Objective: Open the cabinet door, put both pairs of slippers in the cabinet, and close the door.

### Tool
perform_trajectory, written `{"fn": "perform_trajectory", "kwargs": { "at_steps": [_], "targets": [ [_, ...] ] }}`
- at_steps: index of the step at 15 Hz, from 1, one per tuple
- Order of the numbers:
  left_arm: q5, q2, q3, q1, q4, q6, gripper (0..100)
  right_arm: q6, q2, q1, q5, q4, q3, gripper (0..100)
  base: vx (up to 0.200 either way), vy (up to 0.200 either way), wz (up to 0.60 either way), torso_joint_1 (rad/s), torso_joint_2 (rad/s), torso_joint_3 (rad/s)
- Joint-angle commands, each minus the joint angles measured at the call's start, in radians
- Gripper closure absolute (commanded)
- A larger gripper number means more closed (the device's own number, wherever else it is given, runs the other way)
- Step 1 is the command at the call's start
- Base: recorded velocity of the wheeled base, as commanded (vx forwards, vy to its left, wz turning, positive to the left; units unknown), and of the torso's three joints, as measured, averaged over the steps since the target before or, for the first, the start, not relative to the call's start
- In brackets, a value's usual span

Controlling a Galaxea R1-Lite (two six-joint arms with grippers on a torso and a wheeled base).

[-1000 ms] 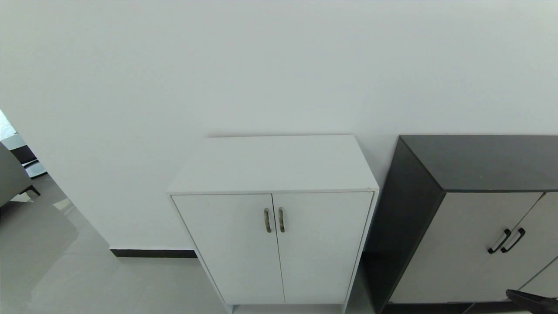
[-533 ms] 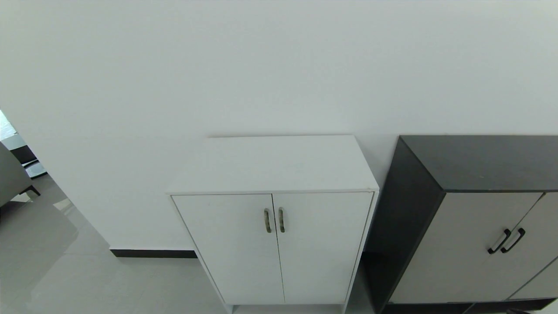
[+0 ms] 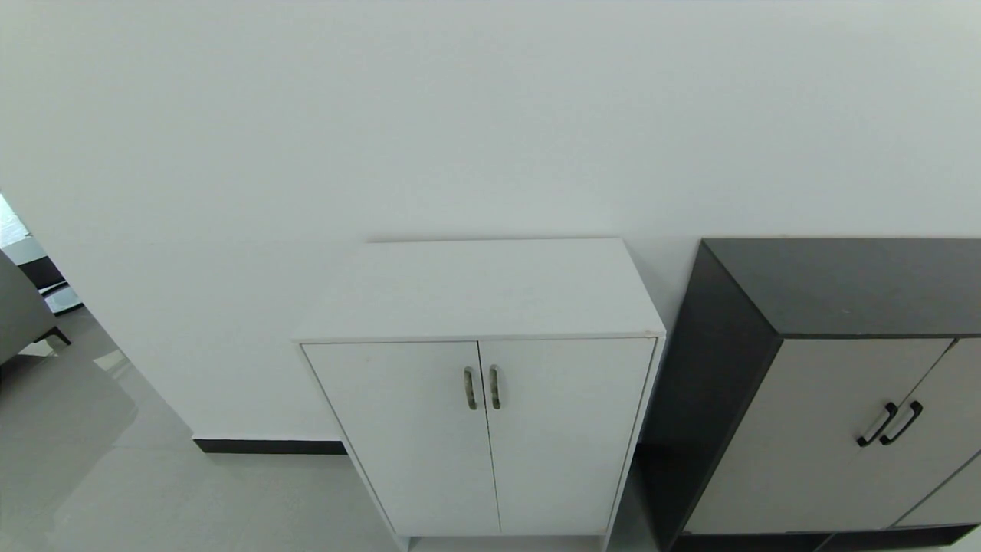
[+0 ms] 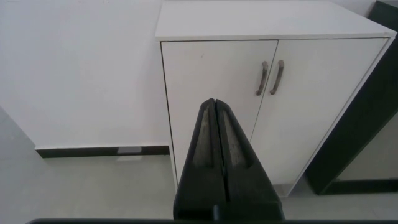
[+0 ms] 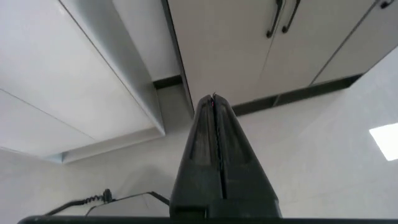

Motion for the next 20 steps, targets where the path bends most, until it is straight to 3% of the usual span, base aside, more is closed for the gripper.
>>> {"fn": "perform_trajectory", "kwargs": {
  "at_steps": [1, 3, 7, 9, 11, 12, 13, 15, 20],
  "targets": [
    [0.0, 0.0, 0.0, 0.0, 0.0, 0.0, 100, 0.0, -0.079, -0.003, -0.005, 0.03, 0.0, 100, 0.0, 0.0, 0.0, 0.0, 0.0, 0.0],
    [0.0, 0.0, 0.0, 0.0, 0.0, 0.0, 100, -0.02, -0.165, -0.003, -0.065, 0.043, -0.001, 100, 0.0, 0.0, 0.0, 0.0, 0.0, 0.0],
    [0.0, 0.0, 0.0, 0.0, 0.0, 0.0, 100, -0.039, -0.294, 0.0, -0.079, 0.045, -0.001, 100, 0.0, 0.0, 0.0, 0.0, 0.0, 0.0],
    [0.0, 0.0, 0.0, 0.0, 0.0, 0.0, 100, -0.051, -0.3, 0.077, -0.077, 0.043, -0.001, 100, 0.0, 0.0, 0.0, 0.0, 0.0, 0.0],
    [0.0, 0.0, 0.0, 0.0, 0.0, 0.0, 100, -0.03, -0.329, 0.279, -0.082, 0.045, -0.001, 100, 0.0, 0.0, 0.0, 0.0, 0.0, 0.0],
    [0.002, 0.0, 0.0, 0.0, 0.0, -0.002, 100, -0.028, -0.349, 0.315, -0.09, 0.045, -0.001, 100, 0.0, 0.0, 0.0, 0.0, 0.0, 0.0],
    [0.002, 0.0, 0.0, 0.0, 0.0, -0.002, 100, -0.028, -0.366, 0.315, -0.093, 0.045, -0.001, 100, 0.0, 0.0, 0.0, 0.0, 0.0, 0.0],
    [0.002, 0.0, 0.0, 0.0, 0.0, -0.002, 100, -0.008, -0.403, 0.306, -0.202, 0.045, -0.001, 100, 0.0, 0.0, 0.0, 0.0, 0.0, 0.0],
    [0.0, 0.0, 0.0, 0.0, 0.0, 0.0, 100, -0.016, -0.403, 0.306, -0.249, 0.04, -0.001, 100, 0.0, 0.0, 0.0, 0.0, 0.0, 0.0]
  ]
}}
